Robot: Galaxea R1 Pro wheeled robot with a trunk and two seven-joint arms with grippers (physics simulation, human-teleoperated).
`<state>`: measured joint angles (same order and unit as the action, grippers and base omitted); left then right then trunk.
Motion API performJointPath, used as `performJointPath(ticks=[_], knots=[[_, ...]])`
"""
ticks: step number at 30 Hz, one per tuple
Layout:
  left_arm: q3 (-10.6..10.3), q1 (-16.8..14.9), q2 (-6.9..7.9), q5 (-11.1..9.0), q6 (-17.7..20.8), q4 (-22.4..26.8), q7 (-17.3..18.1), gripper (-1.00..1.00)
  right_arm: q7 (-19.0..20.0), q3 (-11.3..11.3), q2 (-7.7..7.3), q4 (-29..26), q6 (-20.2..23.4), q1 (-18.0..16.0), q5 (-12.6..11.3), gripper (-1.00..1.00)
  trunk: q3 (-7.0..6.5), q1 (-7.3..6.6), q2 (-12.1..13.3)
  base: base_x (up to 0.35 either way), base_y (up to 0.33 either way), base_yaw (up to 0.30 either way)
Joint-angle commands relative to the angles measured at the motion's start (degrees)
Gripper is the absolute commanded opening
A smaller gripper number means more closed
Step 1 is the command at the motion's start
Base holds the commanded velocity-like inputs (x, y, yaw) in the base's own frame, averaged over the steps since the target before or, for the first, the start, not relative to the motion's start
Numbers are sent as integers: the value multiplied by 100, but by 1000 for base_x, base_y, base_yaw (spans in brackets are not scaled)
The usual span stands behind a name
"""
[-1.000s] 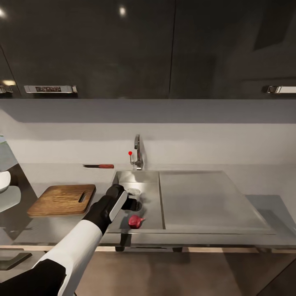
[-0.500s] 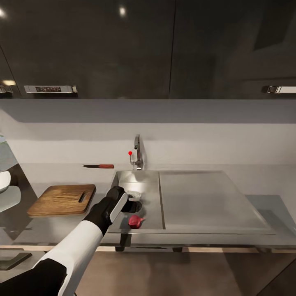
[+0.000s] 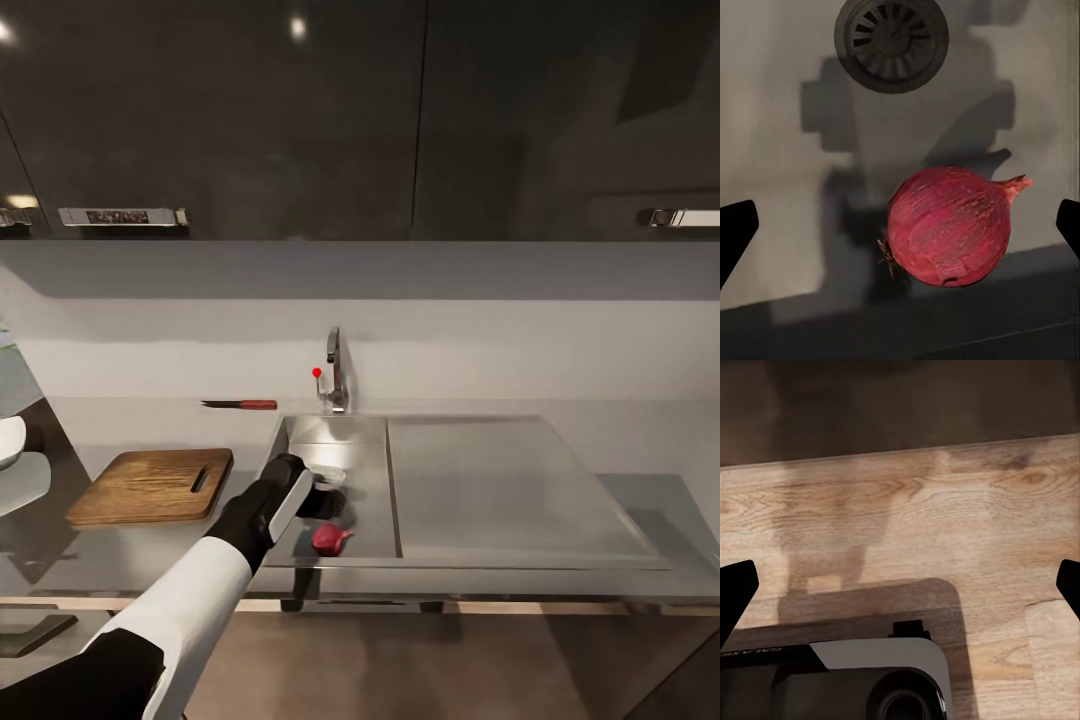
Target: In the kitchen, take the Vidalia onion out of the sink, dice it on the chopping board with the paring knife, put the diced onion into the bowl on the countertop, then place both the paring knife and the chopping board into the sink.
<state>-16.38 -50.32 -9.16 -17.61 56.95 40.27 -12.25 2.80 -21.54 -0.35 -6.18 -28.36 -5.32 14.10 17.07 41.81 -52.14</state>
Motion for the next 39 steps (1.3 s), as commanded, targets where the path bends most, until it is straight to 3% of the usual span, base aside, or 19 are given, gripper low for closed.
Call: performJointPath(ticks=[1,9,39], knots=[[-20,-5,2,-59,13,-13,111,100,31,-48,0,4,-20,-4,31,100,7,1,-5,0,0,0],[-23,-5,10,-51,1,-49,431,100,30,-52,0,5,-20,-4,31,100,7,1,-5,0,0,0],[-23,-5,45,-45,-17,-141,425,100,31,-44,0,6,-18,-4,31,100,107,1,-5,0,0,0]])
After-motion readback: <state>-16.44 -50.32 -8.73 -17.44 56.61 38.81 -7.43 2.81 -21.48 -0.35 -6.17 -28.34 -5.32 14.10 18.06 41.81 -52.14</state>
